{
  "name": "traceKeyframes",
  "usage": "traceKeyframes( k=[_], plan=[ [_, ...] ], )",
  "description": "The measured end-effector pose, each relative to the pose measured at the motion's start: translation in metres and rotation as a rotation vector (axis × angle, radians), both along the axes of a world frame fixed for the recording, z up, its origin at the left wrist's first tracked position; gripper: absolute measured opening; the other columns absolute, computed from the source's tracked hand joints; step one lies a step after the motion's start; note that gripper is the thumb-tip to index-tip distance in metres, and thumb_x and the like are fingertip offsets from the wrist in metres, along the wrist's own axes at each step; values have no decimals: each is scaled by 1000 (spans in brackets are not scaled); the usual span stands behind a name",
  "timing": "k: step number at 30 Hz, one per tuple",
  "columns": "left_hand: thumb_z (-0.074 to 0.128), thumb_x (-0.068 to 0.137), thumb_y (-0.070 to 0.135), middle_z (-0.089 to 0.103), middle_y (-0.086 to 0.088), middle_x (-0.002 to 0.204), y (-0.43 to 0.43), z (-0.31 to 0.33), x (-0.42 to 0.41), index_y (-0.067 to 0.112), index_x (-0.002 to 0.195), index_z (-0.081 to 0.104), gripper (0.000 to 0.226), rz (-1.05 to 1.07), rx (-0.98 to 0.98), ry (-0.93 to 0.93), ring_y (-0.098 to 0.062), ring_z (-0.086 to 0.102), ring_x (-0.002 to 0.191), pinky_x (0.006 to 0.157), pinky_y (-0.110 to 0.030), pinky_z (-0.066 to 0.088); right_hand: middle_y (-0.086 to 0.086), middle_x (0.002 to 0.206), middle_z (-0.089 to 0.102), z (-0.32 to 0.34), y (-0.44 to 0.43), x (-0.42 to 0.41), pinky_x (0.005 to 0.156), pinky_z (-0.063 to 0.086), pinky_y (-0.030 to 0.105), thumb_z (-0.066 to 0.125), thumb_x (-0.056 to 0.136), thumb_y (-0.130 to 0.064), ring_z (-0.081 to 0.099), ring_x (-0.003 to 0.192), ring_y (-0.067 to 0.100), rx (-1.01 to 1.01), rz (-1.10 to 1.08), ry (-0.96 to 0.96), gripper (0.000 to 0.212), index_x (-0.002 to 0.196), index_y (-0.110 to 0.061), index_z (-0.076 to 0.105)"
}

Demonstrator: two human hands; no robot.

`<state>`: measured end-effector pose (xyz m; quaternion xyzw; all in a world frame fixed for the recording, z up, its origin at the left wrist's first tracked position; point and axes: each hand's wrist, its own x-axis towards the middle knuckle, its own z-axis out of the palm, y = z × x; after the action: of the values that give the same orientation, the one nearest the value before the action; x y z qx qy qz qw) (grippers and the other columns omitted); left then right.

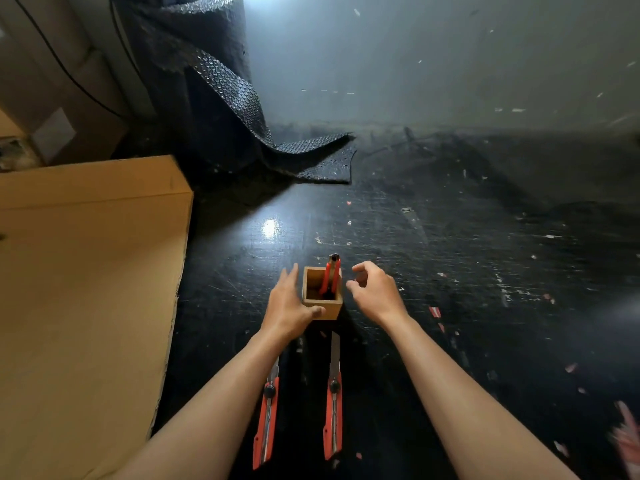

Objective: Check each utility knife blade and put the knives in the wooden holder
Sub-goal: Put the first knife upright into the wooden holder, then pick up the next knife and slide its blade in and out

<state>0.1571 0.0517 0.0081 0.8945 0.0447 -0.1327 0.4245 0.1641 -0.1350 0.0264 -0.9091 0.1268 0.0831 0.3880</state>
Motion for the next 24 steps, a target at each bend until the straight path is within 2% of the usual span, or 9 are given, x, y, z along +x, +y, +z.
traceKeyframes(
  k=[2,4,6,10,13,15,19,21,24],
  plan=[
    [85,78,23,29,-11,165,2,-2,-14,15,157,31,96,59,37,-71,-28,24,153,122,-44,24,2,118,65,-5,-4,-19,85,53,35,64,94,-26,60,108,19,-7,-8,37,36,129,-21,57],
    [80,84,17,44,-7,154,5,-2,-34,15,150,44,75,135,27,-158,-24,41,144,117,-38,34,3,122,64,-11,-4,-42,82,51,30,65,94,-25,62,107,17,5,-3,87,37,130,-21,57],
    [75,87,12,55,-4,140,6,-5,-57,17,143,53,61,130,12,-179,-19,54,130,111,-35,44,3,122,65,-19,0,-64,84,52,31,66,94,-25,63,108,17,2,18,151,39,132,-21,57],
    [73,88,9,63,-2,133,7,-21,-96,20,142,54,59,-105,10,20,-16,62,123,103,-35,54,3,119,65,-33,8,-103,90,55,35,66,94,-24,64,104,15,-22,89,288,43,135,-21,55],
    [70,90,8,62,-2,137,8,-34,-116,19,145,51,59,-198,27,195,-16,60,127,104,-33,52,3,126,63,-44,12,-128,87,55,32,67,93,-23,63,103,13,-11,113,363,48,138,-22,52],
    [70,90,7,63,-3,137,7,-41,-127,18,145,50,59,-227,32,270,-17,59,128,105,-31,51,1,122,64,-51,15,-143,83,56,30,67,92,-22,63,96,8,6,109,411,50,139,-23,51],
    [65,92,0,65,-4,133,0,-50,-141,15,142,53,54,-202,-64,389,-19,62,125,103,-36,54,-2,100,67,-56,20,-167,72,59,27,64,95,-17,69,83,9,65,99,440,45,138,-21,52],
    [66,91,-1,69,-1,124,-6,-50,-148,16,135,59,48,-158,-156,434,-17,66,118,101,-40,56,-1,94,69,-54,22,-175,66,59,26,63,96,-16,72,79,11,145,84,456,38,133,-20,54],
    [68,90,0,72,4,112,-10,-49,-156,20,125,66,40,-67,-283,474,-15,71,106,95,-43,59,0,94,72,-51,24,-185,72,64,31,65,95,-16,74,80,10,256,29,441,30,122,-24,58]
  ],
)
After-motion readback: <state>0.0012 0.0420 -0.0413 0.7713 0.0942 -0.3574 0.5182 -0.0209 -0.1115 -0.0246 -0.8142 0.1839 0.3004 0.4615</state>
